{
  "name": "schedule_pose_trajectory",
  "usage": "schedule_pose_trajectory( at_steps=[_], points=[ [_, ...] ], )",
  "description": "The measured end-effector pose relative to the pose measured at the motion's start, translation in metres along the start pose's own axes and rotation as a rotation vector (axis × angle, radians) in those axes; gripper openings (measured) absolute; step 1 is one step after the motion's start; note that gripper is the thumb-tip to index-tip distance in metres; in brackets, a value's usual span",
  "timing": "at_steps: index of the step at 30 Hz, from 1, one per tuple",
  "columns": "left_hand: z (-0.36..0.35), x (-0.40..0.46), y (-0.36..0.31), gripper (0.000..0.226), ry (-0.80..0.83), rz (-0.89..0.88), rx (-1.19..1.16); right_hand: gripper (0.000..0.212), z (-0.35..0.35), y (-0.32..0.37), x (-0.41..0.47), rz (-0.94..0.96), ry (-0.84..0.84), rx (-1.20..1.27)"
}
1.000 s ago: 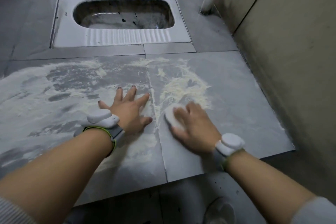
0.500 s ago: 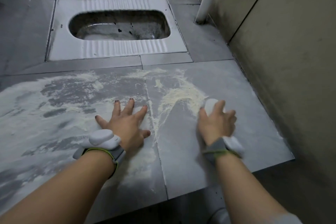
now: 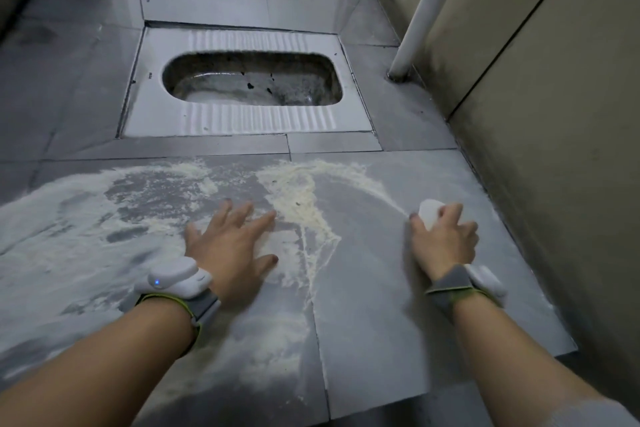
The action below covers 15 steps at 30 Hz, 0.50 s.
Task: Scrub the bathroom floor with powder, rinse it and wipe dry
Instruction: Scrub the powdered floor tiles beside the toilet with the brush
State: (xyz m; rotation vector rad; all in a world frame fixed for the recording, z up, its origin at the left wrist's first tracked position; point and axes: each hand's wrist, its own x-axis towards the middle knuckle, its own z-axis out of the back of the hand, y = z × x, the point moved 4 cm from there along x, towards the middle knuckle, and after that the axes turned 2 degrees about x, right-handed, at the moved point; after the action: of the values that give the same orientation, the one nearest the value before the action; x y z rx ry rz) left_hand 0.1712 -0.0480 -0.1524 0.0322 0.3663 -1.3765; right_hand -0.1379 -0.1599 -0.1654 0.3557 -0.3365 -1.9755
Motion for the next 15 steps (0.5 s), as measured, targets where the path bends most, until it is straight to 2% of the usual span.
schedule_pose_trajectory(
  at_steps=[2,4,8,10,12,13,15],
  points=[
    [-0.008,0.001,0.007,0.081,0.108,0.055,0.003,0.055,-0.012,0.007,0.004,-0.027,0.005,-0.072],
    [-0.015,0.003,0.01,0.084,0.164,0.082,0.016,0.058,-0.03,0.039,0.005,0.058,0.013,-0.123],
    [-0.017,0.007,0.012,0.086,0.166,0.097,0.006,0.054,-0.072,0.13,-0.016,0.388,0.154,-0.105],
    [-0.017,0.007,0.011,0.085,0.179,0.092,0.013,0.05,-0.082,0.15,-0.042,0.593,0.211,-0.074],
    [-0.016,0.007,0.012,0.085,0.184,0.093,0.021,0.046,-0.081,0.144,-0.055,0.719,0.189,0.001],
    [-0.015,0.007,0.011,0.085,0.185,0.091,0.025,0.044,-0.075,0.135,-0.049,0.71,0.141,0.049],
    [-0.016,0.007,0.011,0.084,0.184,0.085,0.03,0.043,-0.059,0.108,-0.018,0.555,0.032,0.106]
  ],
)
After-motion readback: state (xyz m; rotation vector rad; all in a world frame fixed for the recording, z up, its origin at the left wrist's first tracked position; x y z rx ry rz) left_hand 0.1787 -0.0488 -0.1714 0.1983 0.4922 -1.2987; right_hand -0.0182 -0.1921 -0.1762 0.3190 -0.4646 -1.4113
